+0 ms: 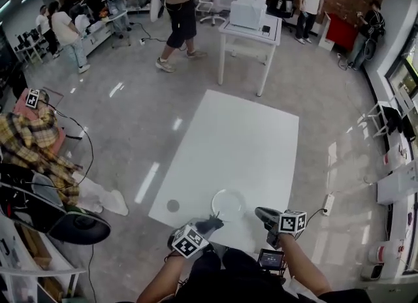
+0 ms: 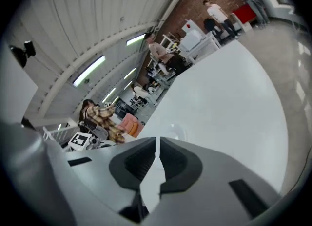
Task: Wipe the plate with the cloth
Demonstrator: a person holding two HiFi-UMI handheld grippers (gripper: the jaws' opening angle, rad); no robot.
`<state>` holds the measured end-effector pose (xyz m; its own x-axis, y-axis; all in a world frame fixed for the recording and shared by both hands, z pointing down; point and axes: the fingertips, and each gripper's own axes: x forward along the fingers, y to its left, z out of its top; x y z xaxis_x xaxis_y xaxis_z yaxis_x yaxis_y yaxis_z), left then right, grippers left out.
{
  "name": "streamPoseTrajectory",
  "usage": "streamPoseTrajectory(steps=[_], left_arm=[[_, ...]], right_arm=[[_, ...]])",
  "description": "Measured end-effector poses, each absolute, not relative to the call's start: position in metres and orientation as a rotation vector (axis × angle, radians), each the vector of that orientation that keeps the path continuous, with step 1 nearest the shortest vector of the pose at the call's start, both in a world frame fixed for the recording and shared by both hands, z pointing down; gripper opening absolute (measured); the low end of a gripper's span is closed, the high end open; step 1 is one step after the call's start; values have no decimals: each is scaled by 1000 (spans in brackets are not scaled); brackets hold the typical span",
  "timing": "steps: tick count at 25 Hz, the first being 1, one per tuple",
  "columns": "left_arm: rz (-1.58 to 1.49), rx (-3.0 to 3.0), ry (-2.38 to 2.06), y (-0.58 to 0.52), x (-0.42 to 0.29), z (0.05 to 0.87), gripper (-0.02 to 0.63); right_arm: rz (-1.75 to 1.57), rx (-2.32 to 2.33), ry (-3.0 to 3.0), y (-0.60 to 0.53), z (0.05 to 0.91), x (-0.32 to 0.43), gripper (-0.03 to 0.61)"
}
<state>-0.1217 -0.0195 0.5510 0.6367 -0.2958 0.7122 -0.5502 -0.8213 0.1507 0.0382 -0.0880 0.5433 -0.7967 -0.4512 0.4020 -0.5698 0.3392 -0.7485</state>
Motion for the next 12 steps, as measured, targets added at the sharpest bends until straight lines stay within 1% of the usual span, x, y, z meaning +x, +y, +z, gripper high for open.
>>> streamPoseTrajectory(steps=[5, 10, 12], left_arm=[[724, 2522, -671, 10, -129, 523, 51], [603, 2575, -793, 34, -123, 492, 51], [504, 2600, -826, 47, -116, 473, 51]], right_arm=[[1096, 755, -2754, -45, 467, 3, 6], [896, 573, -2938, -7, 418, -21, 5], [837, 510, -2979, 10, 406, -26, 5]])
